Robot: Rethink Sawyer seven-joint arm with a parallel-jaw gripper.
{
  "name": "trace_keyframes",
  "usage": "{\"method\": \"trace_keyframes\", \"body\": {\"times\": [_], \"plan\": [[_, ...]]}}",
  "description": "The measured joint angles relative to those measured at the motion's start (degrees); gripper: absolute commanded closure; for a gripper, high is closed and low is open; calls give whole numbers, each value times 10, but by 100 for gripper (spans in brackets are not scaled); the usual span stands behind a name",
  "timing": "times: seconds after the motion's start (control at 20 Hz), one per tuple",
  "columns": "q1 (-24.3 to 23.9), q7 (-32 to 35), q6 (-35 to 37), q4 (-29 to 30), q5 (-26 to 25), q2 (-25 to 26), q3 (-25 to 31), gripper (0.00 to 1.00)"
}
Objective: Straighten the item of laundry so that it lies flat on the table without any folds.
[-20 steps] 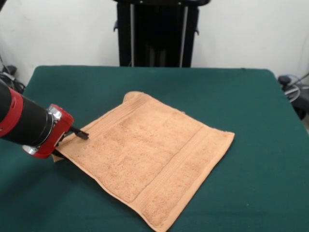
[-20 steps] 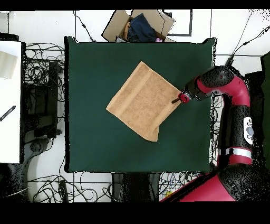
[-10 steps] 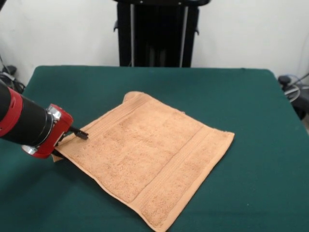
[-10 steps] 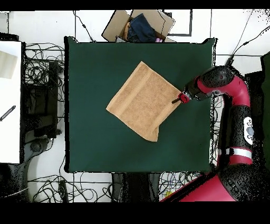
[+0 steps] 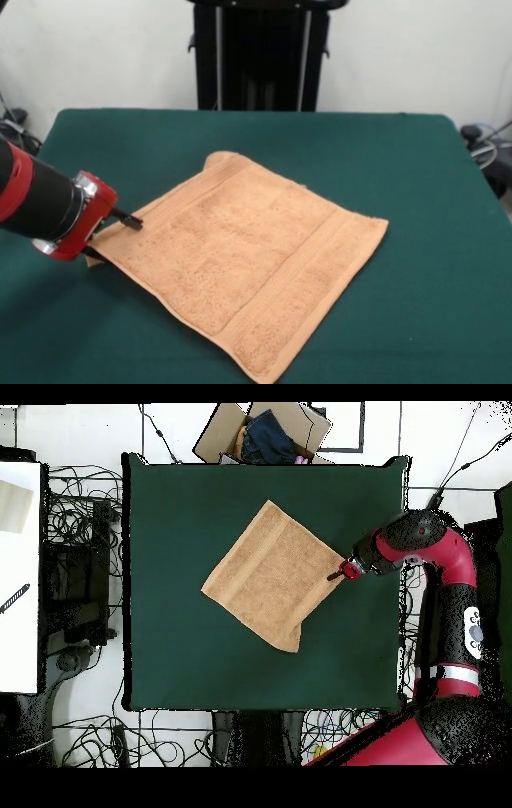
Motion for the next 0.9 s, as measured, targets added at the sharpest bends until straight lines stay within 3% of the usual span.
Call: {"method": "trace_keyframes", "body": {"times": [0.3,0.9], "plan": [[-9,0,12,4,0,-13,-6,0],[-49,0,34,53,2,-90,-39,0]]}}
